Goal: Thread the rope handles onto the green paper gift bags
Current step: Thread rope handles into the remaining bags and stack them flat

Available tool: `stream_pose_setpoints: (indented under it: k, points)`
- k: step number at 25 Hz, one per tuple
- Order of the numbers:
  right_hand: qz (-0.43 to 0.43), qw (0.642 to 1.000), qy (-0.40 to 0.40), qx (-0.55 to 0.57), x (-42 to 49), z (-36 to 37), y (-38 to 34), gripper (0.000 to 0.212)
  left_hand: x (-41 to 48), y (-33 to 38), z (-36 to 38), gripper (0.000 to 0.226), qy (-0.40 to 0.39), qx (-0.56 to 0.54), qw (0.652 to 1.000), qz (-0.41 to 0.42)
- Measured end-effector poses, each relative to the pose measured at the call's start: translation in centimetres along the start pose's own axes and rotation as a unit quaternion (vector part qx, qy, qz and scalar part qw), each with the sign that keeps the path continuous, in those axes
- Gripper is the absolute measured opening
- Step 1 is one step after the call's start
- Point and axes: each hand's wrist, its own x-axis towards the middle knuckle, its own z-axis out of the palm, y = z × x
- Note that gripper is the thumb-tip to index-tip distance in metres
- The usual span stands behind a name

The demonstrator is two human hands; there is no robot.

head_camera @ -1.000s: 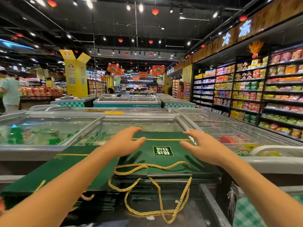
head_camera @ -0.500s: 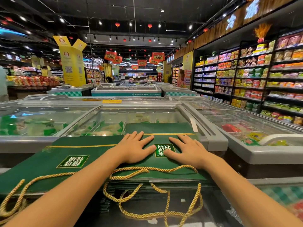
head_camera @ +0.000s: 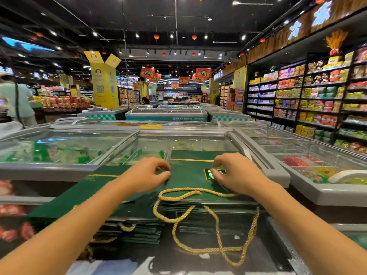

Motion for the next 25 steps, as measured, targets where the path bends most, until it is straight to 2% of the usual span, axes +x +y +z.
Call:
stream_pose_setpoints:
  k: [2,6,10,12,15,19,23,25]
  points:
    - [-0.045,0.995,0.034,0.084,-0.8,-1.0,-3.8,0.022,-4.1,-3.2,-2.3,0.018,0.019,-0.004,0.999,-0.032]
    - [-0.123,0.982,0.018,0.144,-2.4,-1.1,-10.9,0.028,-12.1,-8.5,-5.6,0.010,0.039,0.015,0.995,-0.092]
    - [-0.187,0.972,-0.040,0.136,-2.6,0.9,-16.8,0.033,-18.1,-11.5,-6.8,0.033,0.031,0.035,0.986,-0.162]
    - [-0.189,0.973,-0.081,0.105,-2.7,2.3,-19.0,0.038,-19.8,-11.9,-6.6,0.045,0.003,0.024,0.986,-0.165]
    - [-0.138,0.980,-0.133,0.058,-3.4,4.7,-21.1,0.033,-20.9,-12.0,-5.7,0.046,0.001,0.025,0.988,-0.155]
    - [-0.061,0.992,-0.104,0.047,-4.7,6.8,-22.0,0.024,-21.5,-13.1,-3.4,0.039,0.109,0.044,0.986,-0.118]
    - [-0.068,0.993,-0.054,0.079,-6.3,6.4,-22.1,0.028,-22.9,-12.7,-2.5,0.020,0.236,0.083,0.965,-0.073]
    - [-0.092,0.991,-0.003,0.095,-7.6,6.0,-21.7,0.029,-24.4,-11.6,-2.7,0.026,0.273,0.102,0.955,-0.055]
